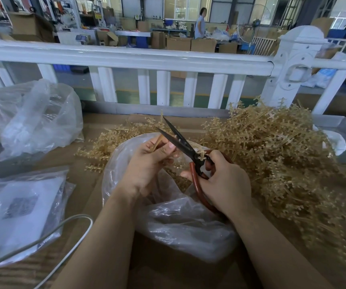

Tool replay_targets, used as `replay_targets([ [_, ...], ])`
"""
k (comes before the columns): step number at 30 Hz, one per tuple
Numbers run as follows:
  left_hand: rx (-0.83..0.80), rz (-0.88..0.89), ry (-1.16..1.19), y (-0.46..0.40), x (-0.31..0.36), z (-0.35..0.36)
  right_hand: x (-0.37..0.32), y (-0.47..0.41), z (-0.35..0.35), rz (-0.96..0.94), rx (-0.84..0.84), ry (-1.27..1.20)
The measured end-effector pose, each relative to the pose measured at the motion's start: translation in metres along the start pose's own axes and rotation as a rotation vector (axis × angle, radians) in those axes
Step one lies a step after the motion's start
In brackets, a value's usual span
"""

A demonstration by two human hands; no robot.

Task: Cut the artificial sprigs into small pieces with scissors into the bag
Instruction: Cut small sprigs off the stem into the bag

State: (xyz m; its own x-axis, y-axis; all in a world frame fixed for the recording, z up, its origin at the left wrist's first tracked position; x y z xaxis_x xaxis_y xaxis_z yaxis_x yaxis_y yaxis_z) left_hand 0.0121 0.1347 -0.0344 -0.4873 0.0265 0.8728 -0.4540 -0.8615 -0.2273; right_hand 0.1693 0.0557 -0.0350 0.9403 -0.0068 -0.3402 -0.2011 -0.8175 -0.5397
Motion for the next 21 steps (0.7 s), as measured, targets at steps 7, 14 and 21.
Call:
replay_targets([
  [7,-0.006,0.026,0.008,-0.0012,0.0007,-0.0003,0.0017,0.0004,0.0012,-0.015,0.018,-0.017],
  [14,0.004,0.072,-0.039,-0.0016,0.0025,0.0005,0.0032,0.0004,0.0042,-0.001,0.008,-0.015],
  [21,0.0,0.064,-0.025,-0.0019,0.0001,-0.0012,0.0016,0.0005,0.004,-0.012,0.008,-0.024],
])
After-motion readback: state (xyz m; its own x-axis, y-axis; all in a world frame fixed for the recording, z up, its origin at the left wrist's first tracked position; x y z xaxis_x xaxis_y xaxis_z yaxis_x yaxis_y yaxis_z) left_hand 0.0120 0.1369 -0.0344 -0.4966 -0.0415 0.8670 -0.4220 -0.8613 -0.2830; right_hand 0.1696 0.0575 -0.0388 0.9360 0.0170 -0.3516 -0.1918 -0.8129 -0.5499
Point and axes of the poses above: each hand's wrist, its own y-axis away from the middle knuckle, its own z-axis out of the palm, x = y × z, the point moved 6 cm from there along -y, towards the middle knuckle, and after that the axes turned 7 degrees about y, right-handed, at the moved point
